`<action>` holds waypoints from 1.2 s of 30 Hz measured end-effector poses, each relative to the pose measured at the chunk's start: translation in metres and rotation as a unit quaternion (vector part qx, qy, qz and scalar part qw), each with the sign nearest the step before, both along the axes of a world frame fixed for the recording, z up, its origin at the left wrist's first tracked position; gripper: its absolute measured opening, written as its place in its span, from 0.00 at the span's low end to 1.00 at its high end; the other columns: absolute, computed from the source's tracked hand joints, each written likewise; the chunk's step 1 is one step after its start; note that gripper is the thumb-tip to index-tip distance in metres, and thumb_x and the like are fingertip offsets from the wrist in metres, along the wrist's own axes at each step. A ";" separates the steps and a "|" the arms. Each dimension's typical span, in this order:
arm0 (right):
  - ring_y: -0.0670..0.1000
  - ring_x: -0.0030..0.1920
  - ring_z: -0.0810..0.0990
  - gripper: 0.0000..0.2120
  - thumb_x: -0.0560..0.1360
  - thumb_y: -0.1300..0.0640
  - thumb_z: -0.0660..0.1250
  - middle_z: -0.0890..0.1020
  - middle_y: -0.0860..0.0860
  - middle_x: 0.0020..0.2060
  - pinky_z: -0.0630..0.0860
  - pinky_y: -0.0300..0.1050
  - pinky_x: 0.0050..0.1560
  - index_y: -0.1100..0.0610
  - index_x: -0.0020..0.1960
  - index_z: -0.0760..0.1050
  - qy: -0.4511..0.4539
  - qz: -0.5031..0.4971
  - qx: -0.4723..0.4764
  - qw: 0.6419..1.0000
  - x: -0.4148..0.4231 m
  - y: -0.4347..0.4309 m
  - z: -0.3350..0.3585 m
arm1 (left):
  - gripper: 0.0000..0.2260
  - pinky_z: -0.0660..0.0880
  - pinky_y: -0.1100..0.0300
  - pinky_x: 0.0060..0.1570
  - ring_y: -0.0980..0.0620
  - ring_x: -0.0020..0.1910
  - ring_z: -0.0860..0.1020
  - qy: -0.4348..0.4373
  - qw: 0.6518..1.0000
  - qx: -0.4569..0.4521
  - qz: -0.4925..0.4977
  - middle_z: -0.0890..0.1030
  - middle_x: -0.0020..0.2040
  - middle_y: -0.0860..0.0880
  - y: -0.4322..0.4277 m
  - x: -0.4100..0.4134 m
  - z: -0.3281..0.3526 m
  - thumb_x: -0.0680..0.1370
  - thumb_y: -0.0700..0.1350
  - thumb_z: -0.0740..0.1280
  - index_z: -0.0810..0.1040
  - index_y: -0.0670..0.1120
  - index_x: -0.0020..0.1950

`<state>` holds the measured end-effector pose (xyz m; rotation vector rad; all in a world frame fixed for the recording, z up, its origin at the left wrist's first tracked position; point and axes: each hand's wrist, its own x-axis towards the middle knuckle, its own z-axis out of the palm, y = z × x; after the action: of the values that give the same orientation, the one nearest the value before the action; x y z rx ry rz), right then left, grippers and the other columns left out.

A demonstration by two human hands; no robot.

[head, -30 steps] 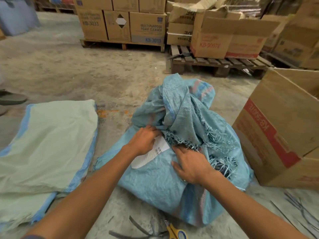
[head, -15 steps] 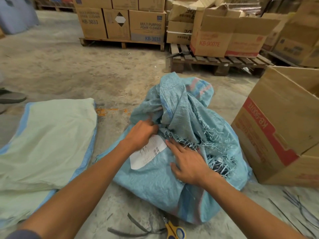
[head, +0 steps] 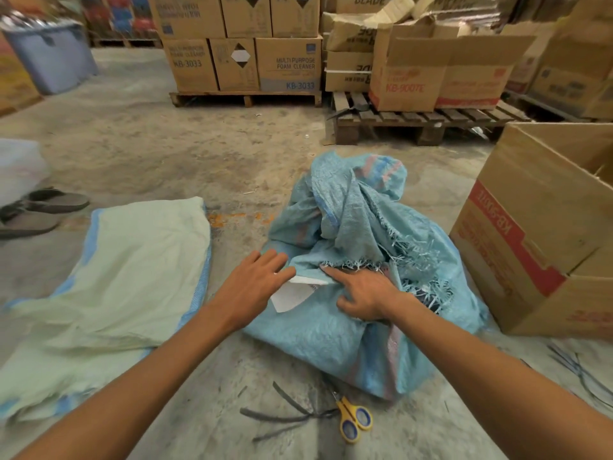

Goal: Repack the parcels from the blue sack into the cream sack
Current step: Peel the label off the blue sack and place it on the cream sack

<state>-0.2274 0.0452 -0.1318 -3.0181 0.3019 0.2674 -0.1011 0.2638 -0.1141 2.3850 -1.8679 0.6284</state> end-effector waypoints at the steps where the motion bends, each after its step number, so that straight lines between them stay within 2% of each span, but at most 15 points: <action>1: 0.54 0.41 0.74 0.35 0.77 0.47 0.58 0.81 0.59 0.48 0.74 0.48 0.45 0.40 0.80 0.47 0.008 -0.001 0.000 1.000 0.000 0.000 0.002 | 0.23 0.67 0.54 0.38 0.47 0.43 0.68 0.018 1.000 -0.013 -0.004 0.73 0.47 0.47 0.006 -0.002 0.000 0.61 0.24 0.64 0.73 0.46 0.48; 5: 0.54 0.42 0.74 0.34 0.78 0.47 0.58 0.81 0.58 0.50 0.75 0.48 0.50 0.42 0.81 0.48 0.016 0.005 -0.002 1.000 0.001 0.001 0.003 | 0.07 0.73 0.51 0.46 0.45 0.48 0.75 0.201 0.975 -0.075 -0.051 0.78 0.53 0.45 0.022 -0.015 0.008 0.76 0.32 0.61 0.74 0.41 0.51; 7: 0.54 0.44 0.76 0.35 0.78 0.47 0.58 0.81 0.56 0.49 0.76 0.48 0.51 0.43 0.81 0.48 0.008 0.007 -0.004 1.000 0.001 0.003 0.001 | 0.07 0.74 0.56 0.48 0.50 0.49 0.79 0.316 0.940 -0.119 -0.041 0.81 0.52 0.49 0.026 -0.024 0.012 0.81 0.39 0.59 0.75 0.42 0.55; 9: 0.55 0.43 0.76 0.35 0.77 0.47 0.58 0.80 0.55 0.46 0.76 0.48 0.50 0.43 0.81 0.48 0.002 0.004 -0.010 1.000 0.001 0.003 -0.002 | 0.04 0.73 0.60 0.43 0.57 0.43 0.79 0.354 0.924 -0.143 -0.028 0.82 0.48 0.56 0.025 -0.030 0.018 0.82 0.40 0.59 0.72 0.46 0.54; 11: 0.54 0.41 0.76 0.34 0.77 0.46 0.57 0.80 0.54 0.45 0.77 0.48 0.48 0.43 0.81 0.48 -0.003 0.004 -0.016 1.000 0.002 0.003 -0.004 | 0.04 0.72 0.58 0.38 0.57 0.36 0.76 0.336 0.925 -0.173 -0.027 0.77 0.40 0.56 0.022 -0.034 0.033 0.82 0.39 0.60 0.70 0.48 0.53; 13: 0.55 0.42 0.79 0.34 0.77 0.45 0.57 0.81 0.55 0.46 0.79 0.48 0.48 0.42 0.81 0.49 -0.004 0.005 -0.025 1.000 0.002 0.001 -0.007 | 0.03 0.73 0.55 0.39 0.51 0.36 0.76 0.319 0.924 -0.210 -0.029 0.77 0.39 0.50 0.018 -0.036 0.059 0.82 0.40 0.60 0.71 0.46 0.54; 15: 0.56 0.43 0.79 0.35 0.76 0.45 0.56 0.82 0.56 0.48 0.78 0.49 0.48 0.42 0.81 0.49 -0.001 0.004 -0.034 0.999 0.003 0.000 -0.008 | 0.03 0.71 0.60 0.38 0.55 0.35 0.74 0.297 0.926 -0.228 -0.043 0.76 0.38 0.50 0.015 -0.037 0.090 0.82 0.38 0.61 0.71 0.44 0.54; 17: 0.55 0.40 0.77 0.34 0.77 0.45 0.56 0.81 0.56 0.45 0.78 0.48 0.46 0.42 0.80 0.48 0.009 0.003 -0.038 0.999 0.003 0.001 -0.007 | 0.03 0.65 0.66 0.33 0.59 0.30 0.70 0.280 0.939 -0.191 -0.052 0.72 0.33 0.55 0.010 -0.042 0.114 0.81 0.37 0.62 0.70 0.44 0.52; 19: 0.53 0.39 0.76 0.33 0.78 0.45 0.55 0.81 0.55 0.43 0.78 0.47 0.46 0.43 0.80 0.48 0.016 0.008 -0.038 0.999 0.002 0.004 -0.006 | 0.04 0.62 0.65 0.30 0.58 0.28 0.67 0.281 0.945 -0.163 -0.035 0.68 0.29 0.55 0.006 -0.049 0.126 0.81 0.37 0.62 0.70 0.46 0.51; 23: 0.58 0.49 0.80 0.33 0.79 0.45 0.54 0.81 0.57 0.53 0.79 0.52 0.54 0.44 0.81 0.48 0.040 0.001 -0.044 0.998 -0.001 0.009 -0.001 | 0.03 0.62 0.69 0.29 0.62 0.29 0.68 0.284 0.905 -0.318 0.008 0.68 0.31 0.56 0.012 -0.053 0.178 0.82 0.38 0.61 0.69 0.45 0.51; 26: 0.59 0.54 0.80 0.32 0.80 0.47 0.54 0.80 0.58 0.57 0.78 0.54 0.55 0.46 0.81 0.48 0.050 -0.017 -0.034 0.998 -0.002 0.016 0.007 | 0.06 0.65 0.66 0.32 0.62 0.33 0.70 0.273 0.907 -0.318 0.027 0.72 0.36 0.56 0.012 -0.042 0.228 0.80 0.39 0.64 0.68 0.47 0.50; 29: 0.59 0.60 0.78 0.29 0.79 0.52 0.57 0.79 0.56 0.62 0.76 0.56 0.62 0.47 0.79 0.55 0.063 -0.051 -0.004 0.997 -0.001 0.020 0.011 | 0.08 0.61 0.66 0.30 0.60 0.31 0.66 0.274 0.921 -0.265 0.081 0.70 0.33 0.55 0.007 -0.032 0.232 0.77 0.39 0.68 0.70 0.49 0.49; 32: 0.58 0.61 0.78 0.26 0.77 0.56 0.60 0.79 0.55 0.62 0.76 0.55 0.61 0.49 0.74 0.64 0.065 -0.065 0.015 0.996 -0.002 0.030 0.024 | 0.09 0.61 0.66 0.29 0.59 0.31 0.66 0.290 0.918 -0.248 0.109 0.68 0.33 0.55 0.005 -0.023 0.224 0.76 0.40 0.70 0.72 0.48 0.52; 34: 0.58 0.56 0.81 0.18 0.77 0.56 0.62 0.81 0.55 0.56 0.78 0.52 0.57 0.51 0.66 0.74 0.025 -0.082 0.020 0.996 0.001 0.040 0.040 | 0.12 0.61 0.64 0.30 0.58 0.32 0.66 0.311 0.912 -0.242 0.115 0.68 0.34 0.54 0.004 -0.016 0.225 0.75 0.40 0.72 0.72 0.48 0.53; 36: 0.58 0.44 0.83 0.13 0.78 0.53 0.59 0.83 0.56 0.45 0.81 0.51 0.49 0.56 0.52 0.80 -0.096 -0.139 0.054 0.984 0.007 0.051 0.064 | 0.13 0.63 0.60 0.30 0.54 0.33 0.66 0.321 0.910 -0.236 0.119 0.70 0.35 0.51 0.002 -0.009 0.227 0.74 0.39 0.72 0.72 0.48 0.53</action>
<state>-0.2202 0.0966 -0.0675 -2.8200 0.6578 -0.0281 -0.1097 0.2662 0.1132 2.1320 -1.0290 0.2124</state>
